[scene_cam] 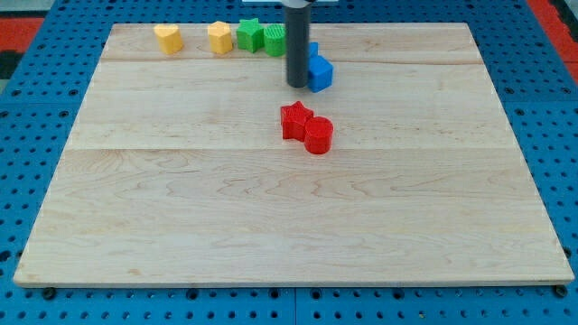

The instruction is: Push the blue triangle into the blue cube

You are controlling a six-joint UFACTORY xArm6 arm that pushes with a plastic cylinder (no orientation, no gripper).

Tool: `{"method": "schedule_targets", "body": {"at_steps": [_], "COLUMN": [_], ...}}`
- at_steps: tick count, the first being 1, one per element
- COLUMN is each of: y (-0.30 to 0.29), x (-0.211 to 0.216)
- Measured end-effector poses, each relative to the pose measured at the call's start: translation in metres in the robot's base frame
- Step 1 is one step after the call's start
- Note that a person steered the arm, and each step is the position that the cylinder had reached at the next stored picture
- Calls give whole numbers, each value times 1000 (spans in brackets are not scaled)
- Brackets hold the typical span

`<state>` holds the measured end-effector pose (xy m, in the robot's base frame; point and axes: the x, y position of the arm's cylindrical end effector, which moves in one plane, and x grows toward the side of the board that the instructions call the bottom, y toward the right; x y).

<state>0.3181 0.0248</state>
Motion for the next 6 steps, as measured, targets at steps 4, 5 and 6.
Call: {"method": "schedule_targets", "body": {"at_steps": [4,5,6], "y": [-18,-49,-62], "x": [13,-6,-20]}}
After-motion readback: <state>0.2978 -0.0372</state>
